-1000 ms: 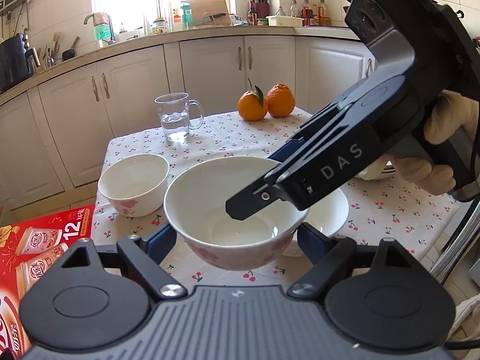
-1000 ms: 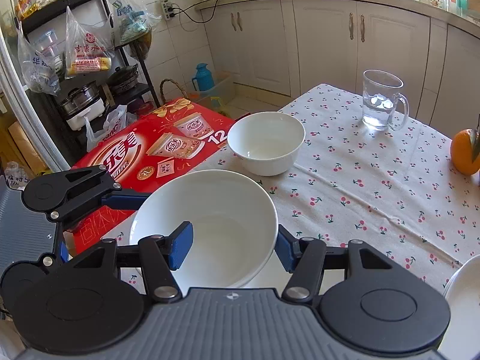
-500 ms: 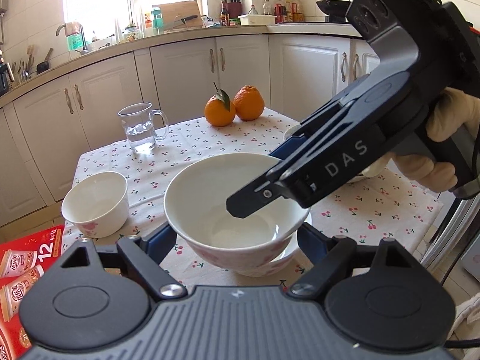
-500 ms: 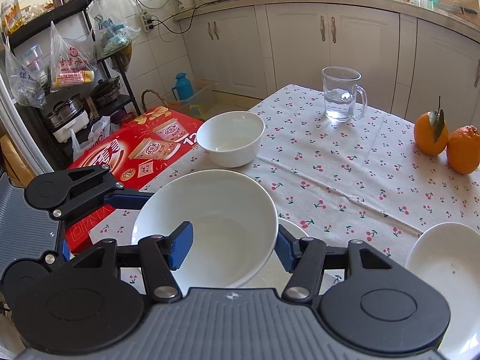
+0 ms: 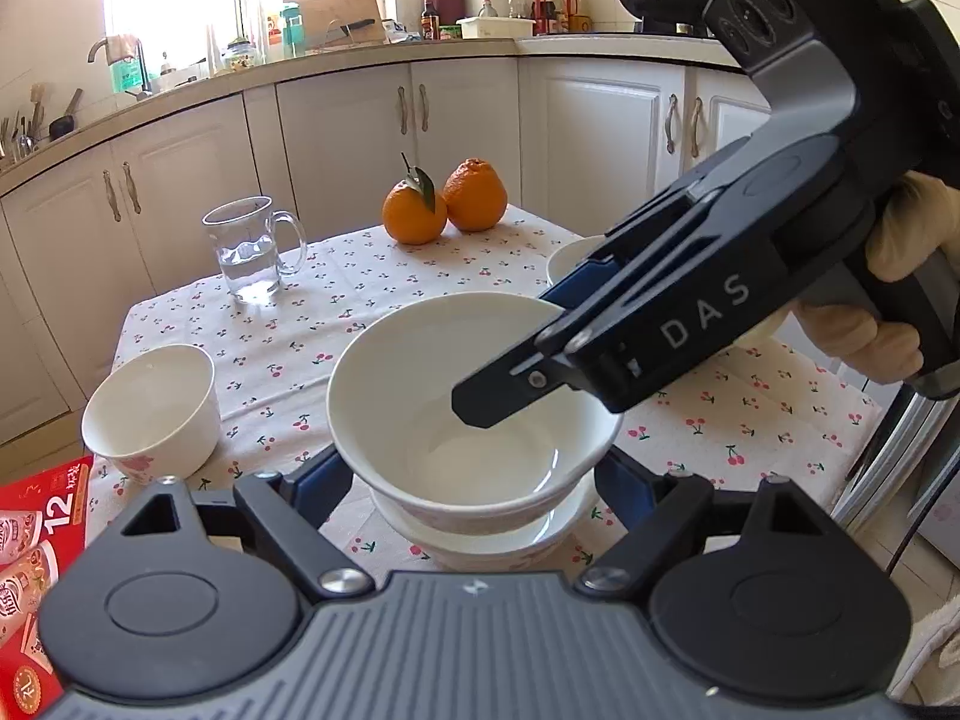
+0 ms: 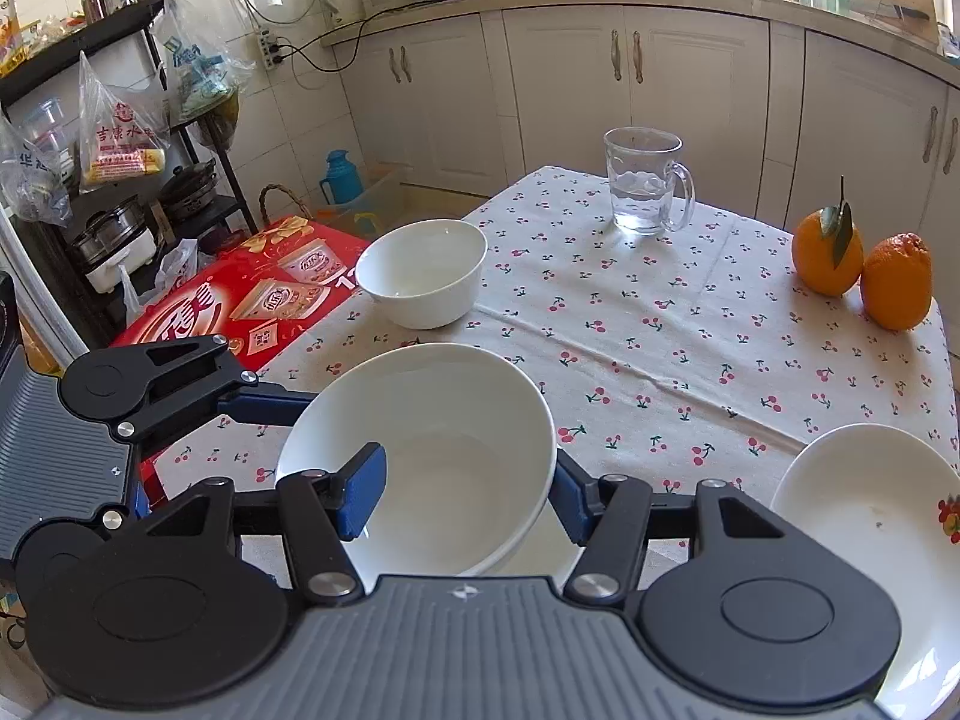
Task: Organize plates and bowls
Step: 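Lower the bowl into the placed bowl and open the right gripper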
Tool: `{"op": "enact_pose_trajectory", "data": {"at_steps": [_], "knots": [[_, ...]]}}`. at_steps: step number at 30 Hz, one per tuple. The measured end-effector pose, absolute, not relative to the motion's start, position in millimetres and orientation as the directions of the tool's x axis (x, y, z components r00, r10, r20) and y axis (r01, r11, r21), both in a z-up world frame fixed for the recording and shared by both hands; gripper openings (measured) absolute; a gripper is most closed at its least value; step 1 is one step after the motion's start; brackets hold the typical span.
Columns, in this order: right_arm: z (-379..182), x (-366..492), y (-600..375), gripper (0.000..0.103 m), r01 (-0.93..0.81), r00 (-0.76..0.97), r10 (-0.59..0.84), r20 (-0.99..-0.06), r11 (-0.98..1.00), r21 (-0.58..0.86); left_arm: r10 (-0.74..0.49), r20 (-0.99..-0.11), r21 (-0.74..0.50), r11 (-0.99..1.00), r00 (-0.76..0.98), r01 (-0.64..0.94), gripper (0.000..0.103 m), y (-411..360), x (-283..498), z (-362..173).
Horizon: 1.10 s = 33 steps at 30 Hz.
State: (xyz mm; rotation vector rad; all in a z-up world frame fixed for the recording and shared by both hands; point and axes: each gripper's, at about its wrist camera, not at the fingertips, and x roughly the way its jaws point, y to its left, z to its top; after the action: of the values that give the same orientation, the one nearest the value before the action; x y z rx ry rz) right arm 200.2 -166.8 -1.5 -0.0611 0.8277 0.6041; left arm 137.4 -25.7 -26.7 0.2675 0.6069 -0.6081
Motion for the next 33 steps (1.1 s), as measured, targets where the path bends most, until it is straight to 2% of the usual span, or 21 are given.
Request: {"op": "enact_pose_trajectory", "data": {"at_steps": [33], "knots": [[-26.6, 210.8, -163.9, 0.064, -0.503, 0.506, 0.431, -0.747, 0.851, 0.15, -0.46, -0.637, 0.016, 0.794, 0.618, 0.608, 0.087, -28.0, 148.1, -40.5]]}}
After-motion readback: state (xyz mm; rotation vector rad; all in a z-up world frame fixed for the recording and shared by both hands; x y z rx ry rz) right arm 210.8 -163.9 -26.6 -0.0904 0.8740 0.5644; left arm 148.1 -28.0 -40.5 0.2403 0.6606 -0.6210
